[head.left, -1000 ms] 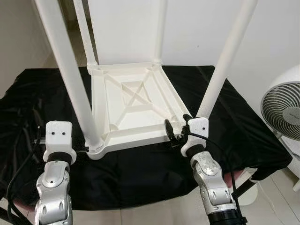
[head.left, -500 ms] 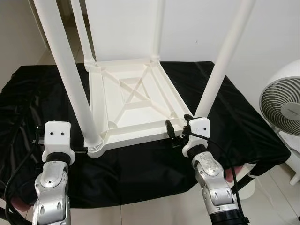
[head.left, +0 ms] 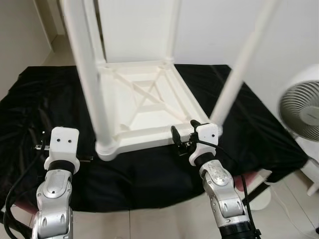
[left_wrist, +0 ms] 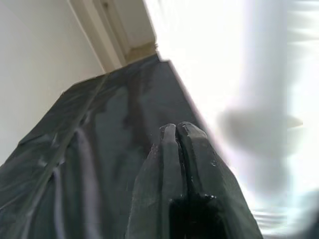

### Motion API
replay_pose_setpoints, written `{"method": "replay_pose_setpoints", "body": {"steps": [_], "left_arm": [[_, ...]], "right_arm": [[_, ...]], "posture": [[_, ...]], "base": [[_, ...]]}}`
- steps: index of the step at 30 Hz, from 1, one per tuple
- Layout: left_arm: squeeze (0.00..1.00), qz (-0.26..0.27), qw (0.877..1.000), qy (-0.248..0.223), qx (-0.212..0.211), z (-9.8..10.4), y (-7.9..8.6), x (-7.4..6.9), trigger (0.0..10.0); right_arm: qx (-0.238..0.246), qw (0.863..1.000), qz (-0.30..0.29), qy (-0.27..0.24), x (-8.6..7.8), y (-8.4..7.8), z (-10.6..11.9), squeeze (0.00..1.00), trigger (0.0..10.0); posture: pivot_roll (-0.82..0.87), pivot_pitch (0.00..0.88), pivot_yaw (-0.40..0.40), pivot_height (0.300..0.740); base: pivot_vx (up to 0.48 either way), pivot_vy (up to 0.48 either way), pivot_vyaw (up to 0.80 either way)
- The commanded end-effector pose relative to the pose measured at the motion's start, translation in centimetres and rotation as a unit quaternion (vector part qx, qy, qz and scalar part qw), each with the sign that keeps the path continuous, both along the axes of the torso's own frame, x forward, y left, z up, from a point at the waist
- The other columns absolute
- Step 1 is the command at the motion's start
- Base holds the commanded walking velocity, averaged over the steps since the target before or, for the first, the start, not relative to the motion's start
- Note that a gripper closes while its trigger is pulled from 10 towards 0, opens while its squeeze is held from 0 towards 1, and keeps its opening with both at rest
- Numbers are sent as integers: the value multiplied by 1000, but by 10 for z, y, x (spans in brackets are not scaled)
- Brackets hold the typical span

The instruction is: Building children table

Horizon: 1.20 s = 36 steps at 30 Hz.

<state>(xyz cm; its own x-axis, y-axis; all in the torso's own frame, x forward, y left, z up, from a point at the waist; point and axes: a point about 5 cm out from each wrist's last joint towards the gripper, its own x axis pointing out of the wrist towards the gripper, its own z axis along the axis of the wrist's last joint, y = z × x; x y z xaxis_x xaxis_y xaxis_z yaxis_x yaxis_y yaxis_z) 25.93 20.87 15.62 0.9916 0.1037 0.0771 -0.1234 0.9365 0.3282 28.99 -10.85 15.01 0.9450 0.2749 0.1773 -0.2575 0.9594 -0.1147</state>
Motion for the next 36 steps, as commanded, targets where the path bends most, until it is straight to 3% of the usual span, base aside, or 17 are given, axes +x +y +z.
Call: {"method": "replay_pose_setpoints", "body": {"steps": [1,11,13,24,36], "left_arm": [[0,13,1000,-9,-4,1,-1,0,10000],[0,17,1000,0,-10,-1,-1,0,10000],[0,21,999,20,-41,-7,1,0,10000],[0,22,1000,12,-17,-4,2,0,10000],[0,13,1000,14,-9,-4,-1,0,10000]], "right_arm": [[4,1000,-11,6,0,-6,-1,0,10000],[5,1000,-11,7,-1,-5,-2,0,10000],[5,1000,-10,8,-2,-5,-2,0,10000],[5,1000,-9,9,-2,-5,-2,0,10000],[3,1000,-9,11,-3,-5,-3,0,10000]], "posture": [[-1,54,14,740],[1,58,14,740],[2,59,14,740],[1,60,15,740],[-3,65,16,740]], "base": [[0,-368,0],[0,-102,0],[0,416,0],[0,438,0],[0,0,0]]}}
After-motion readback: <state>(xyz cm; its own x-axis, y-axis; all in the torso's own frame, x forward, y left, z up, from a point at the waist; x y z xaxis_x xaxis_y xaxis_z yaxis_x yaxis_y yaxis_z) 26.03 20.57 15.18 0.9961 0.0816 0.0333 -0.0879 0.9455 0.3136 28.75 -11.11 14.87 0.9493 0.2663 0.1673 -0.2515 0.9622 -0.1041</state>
